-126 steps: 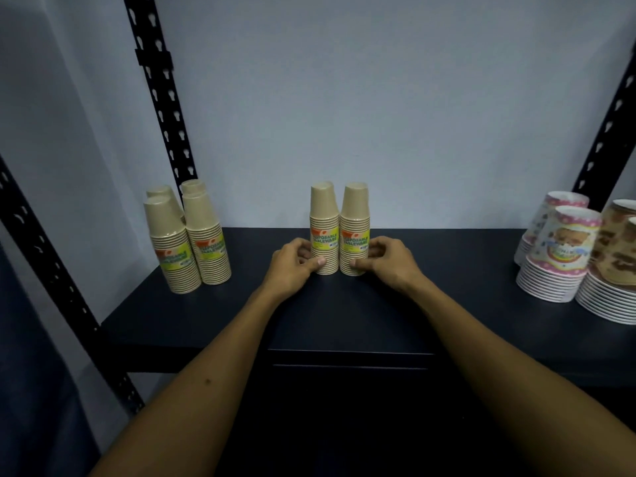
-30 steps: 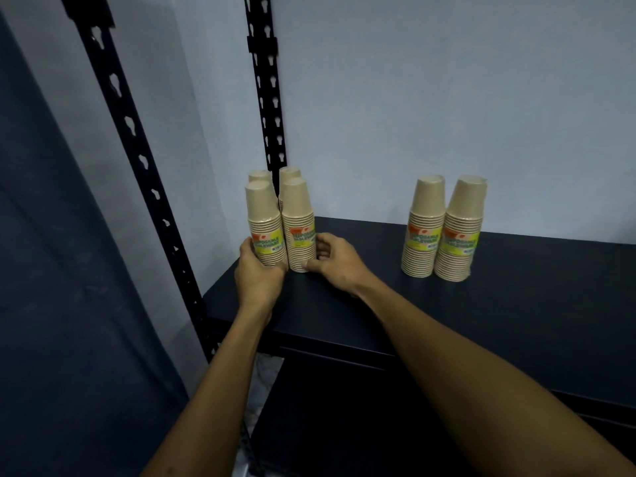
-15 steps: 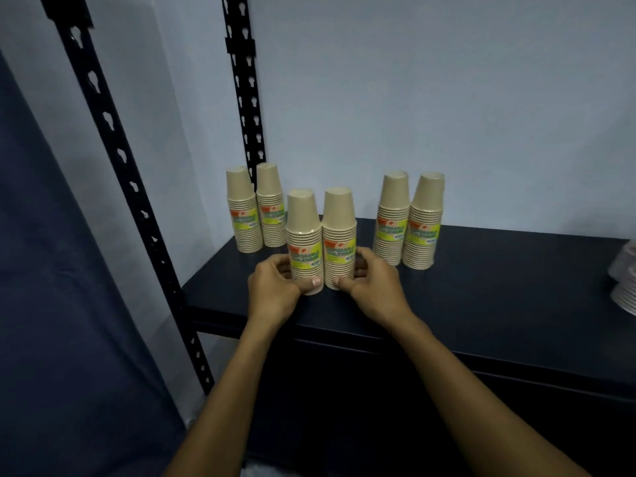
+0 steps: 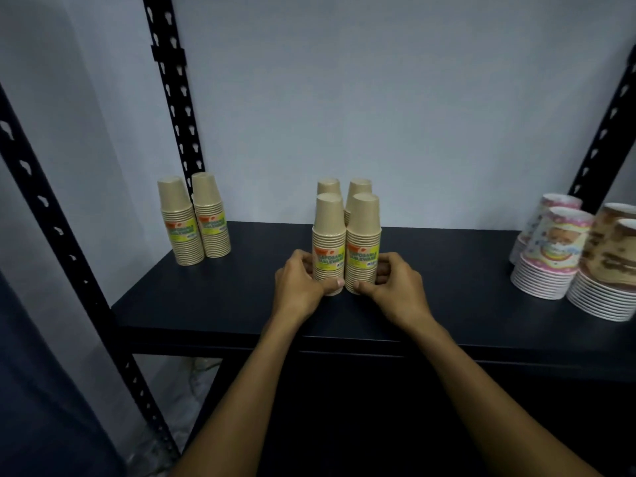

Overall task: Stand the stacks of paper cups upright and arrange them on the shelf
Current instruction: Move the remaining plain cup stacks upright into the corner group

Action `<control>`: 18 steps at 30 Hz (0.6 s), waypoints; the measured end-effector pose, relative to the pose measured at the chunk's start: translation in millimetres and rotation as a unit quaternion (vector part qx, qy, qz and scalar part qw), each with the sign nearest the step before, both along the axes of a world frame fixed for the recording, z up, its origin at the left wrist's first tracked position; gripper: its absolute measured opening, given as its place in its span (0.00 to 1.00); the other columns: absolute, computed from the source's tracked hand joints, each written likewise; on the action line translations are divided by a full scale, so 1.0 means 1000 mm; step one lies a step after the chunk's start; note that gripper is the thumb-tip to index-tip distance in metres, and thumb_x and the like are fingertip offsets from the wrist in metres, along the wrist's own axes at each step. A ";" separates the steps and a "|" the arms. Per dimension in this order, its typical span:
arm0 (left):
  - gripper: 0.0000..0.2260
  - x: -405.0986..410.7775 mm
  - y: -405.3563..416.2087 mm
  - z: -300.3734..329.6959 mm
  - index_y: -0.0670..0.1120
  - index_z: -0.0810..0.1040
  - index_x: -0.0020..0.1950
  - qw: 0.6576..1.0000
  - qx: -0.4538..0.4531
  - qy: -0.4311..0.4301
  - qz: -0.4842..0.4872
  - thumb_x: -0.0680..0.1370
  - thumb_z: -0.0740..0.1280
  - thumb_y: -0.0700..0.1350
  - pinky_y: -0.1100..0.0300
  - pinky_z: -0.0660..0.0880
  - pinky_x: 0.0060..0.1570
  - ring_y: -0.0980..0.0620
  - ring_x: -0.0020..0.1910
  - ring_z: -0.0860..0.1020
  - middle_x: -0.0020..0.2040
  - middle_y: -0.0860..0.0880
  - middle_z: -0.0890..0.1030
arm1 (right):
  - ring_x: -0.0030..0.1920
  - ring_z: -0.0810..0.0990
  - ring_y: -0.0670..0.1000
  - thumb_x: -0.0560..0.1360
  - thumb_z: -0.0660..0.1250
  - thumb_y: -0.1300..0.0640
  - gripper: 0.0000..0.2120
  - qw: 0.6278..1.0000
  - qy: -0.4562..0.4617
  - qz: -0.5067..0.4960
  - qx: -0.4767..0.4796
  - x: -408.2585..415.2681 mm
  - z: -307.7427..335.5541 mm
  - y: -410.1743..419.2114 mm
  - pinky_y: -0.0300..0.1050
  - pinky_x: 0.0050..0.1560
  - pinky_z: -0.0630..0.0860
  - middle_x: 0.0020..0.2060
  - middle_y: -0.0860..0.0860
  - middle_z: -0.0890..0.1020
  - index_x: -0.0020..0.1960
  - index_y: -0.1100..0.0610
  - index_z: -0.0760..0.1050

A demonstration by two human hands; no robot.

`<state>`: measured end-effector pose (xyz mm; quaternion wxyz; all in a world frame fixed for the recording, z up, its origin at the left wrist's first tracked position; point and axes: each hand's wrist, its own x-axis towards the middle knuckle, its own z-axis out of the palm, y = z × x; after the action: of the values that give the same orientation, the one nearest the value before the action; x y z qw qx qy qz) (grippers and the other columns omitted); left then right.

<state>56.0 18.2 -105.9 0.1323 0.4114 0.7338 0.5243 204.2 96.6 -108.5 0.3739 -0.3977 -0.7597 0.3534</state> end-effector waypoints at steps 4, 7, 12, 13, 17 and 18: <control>0.26 0.000 0.005 0.000 0.45 0.74 0.56 1.000 0.001 0.013 0.000 0.64 0.80 0.49 0.67 0.73 0.42 0.54 0.47 0.80 0.52 0.50 0.82 | 0.46 0.80 0.44 0.66 0.79 0.55 0.24 1.000 -0.016 -0.005 -0.006 -0.004 0.003 0.007 0.38 0.46 0.76 0.48 0.47 0.81 0.57 0.55 0.72; 0.27 -0.002 0.002 -0.001 0.46 0.73 0.57 1.000 0.005 0.001 -0.005 0.64 0.81 0.48 0.63 0.75 0.46 0.54 0.49 0.80 0.53 0.50 0.81 | 0.45 0.80 0.44 0.64 0.80 0.53 0.23 0.999 -0.020 -0.018 -0.019 -0.008 0.002 0.010 0.40 0.47 0.77 0.46 0.46 0.80 0.54 0.54 0.73; 0.25 -0.004 0.000 -0.003 0.45 0.76 0.56 1.000 0.005 -0.006 -0.003 0.64 0.81 0.48 0.64 0.76 0.46 0.55 0.47 0.80 0.51 0.50 0.82 | 0.44 0.80 0.44 0.64 0.80 0.52 0.23 0.999 -0.002 -0.029 -0.026 -0.010 -0.002 0.009 0.36 0.43 0.74 0.46 0.46 0.81 0.55 0.55 0.74; 0.25 -0.004 0.000 -0.003 0.45 0.76 0.57 1.000 0.004 -0.007 -0.007 0.64 0.81 0.48 0.64 0.76 0.46 0.55 0.48 0.80 0.51 0.50 0.82 | 0.45 0.80 0.44 0.64 0.80 0.52 0.23 0.999 -0.003 -0.030 -0.029 -0.011 -0.002 0.010 0.36 0.43 0.74 0.46 0.47 0.81 0.55 0.55 0.75; 0.30 -0.005 -0.001 -0.003 0.45 0.75 0.62 0.999 -0.004 -0.014 -0.045 0.64 0.81 0.45 0.63 0.76 0.51 0.54 0.52 0.80 0.54 0.52 0.81 | 0.44 0.80 0.45 0.63 0.80 0.53 0.22 0.998 -0.029 -0.025 -0.052 -0.011 0.005 0.016 0.37 0.43 0.74 0.44 0.46 0.81 0.53 0.54 0.75; 0.31 -0.006 -0.001 -0.004 0.45 0.74 0.64 0.998 -0.006 -0.017 -0.053 0.64 0.81 0.44 0.62 0.76 0.53 0.54 0.53 0.79 0.56 0.51 0.81 | 0.44 0.80 0.45 0.63 0.81 0.54 0.22 0.997 -0.036 -0.020 -0.058 -0.011 0.008 0.018 0.38 0.43 0.74 0.44 0.46 0.81 0.51 0.54 0.75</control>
<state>50.5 16.8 -109.5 0.1748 0.4397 0.7120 0.5188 193.3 115.0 -100.7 0.3294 -0.4464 -0.7426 0.3751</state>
